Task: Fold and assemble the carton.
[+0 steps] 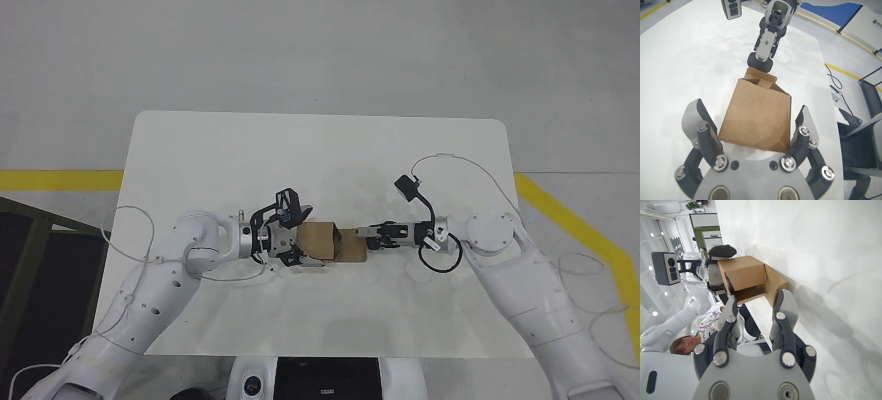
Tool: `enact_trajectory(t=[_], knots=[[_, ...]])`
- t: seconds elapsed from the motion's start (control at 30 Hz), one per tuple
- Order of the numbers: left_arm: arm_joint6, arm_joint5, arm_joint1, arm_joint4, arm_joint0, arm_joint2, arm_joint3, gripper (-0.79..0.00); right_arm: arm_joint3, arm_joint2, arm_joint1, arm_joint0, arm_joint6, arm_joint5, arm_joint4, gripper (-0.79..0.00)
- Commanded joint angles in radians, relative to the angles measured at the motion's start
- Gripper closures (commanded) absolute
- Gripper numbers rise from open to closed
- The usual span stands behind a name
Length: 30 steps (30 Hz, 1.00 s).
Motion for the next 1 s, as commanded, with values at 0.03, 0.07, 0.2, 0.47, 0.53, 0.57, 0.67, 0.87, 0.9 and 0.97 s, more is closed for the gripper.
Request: enact_trajectory(t=[0.03, 0.07, 0.2, 0.47, 0.53, 0.57, 0.67, 0.87, 0.9, 0.97], knots=[[-0.003, -0.002, 0.002, 0.002, 0.006, -0.005, -0.005, -0.785, 0.025, -0.014, -0.006, 0.019, -0.001, -0.018, 0.005, -0.391], [-0.004, -0.002, 0.003, 0.002, 0.008, -0.007, -0.006, -0.785, 0.029, -0.015, -0.007, 0.023, -0.003, -0.023, 0.007, -0.391], [0.007, -0.005, 0.006, 0.003, 0.013, -0.020, -0.021, -0.785, 0.019, 0.003, -0.002, 0.021, -0.002, -0.027, 0.006, -0.465], [-0.006, -0.042, 0.022, 0.032, 0.034, -0.067, -0.055, -0.785, -0.069, 0.076, 0.026, -0.060, 0.027, 0.011, -0.002, -0.582], [-0.006, -0.052, 0.025, 0.048, 0.043, -0.073, -0.061, -0.785, -0.093, 0.090, 0.031, -0.086, 0.024, 0.019, 0.000, -0.579], [-0.005, -0.056, 0.026, 0.055, 0.047, -0.075, -0.063, -0.785, -0.104, 0.097, 0.034, -0.099, 0.019, 0.022, 0.001, -0.579], [-0.002, -0.064, 0.028, 0.076, 0.054, -0.071, -0.077, -0.785, -0.133, 0.115, 0.040, -0.132, 0.008, 0.025, 0.002, -0.570], [-0.008, -0.021, 0.024, 0.112, 0.058, -0.053, -0.080, -0.785, -0.146, 0.132, 0.046, -0.166, 0.004, 0.002, 0.016, -0.576], [-0.009, -0.015, 0.024, 0.112, 0.057, -0.051, -0.079, -0.785, -0.144, 0.128, 0.046, -0.161, 0.013, -0.011, 0.011, -0.585], [-0.010, -0.003, 0.023, 0.115, 0.056, -0.049, -0.077, -0.785, -0.126, 0.120, 0.044, -0.150, 0.016, -0.024, 0.015, -0.594]])
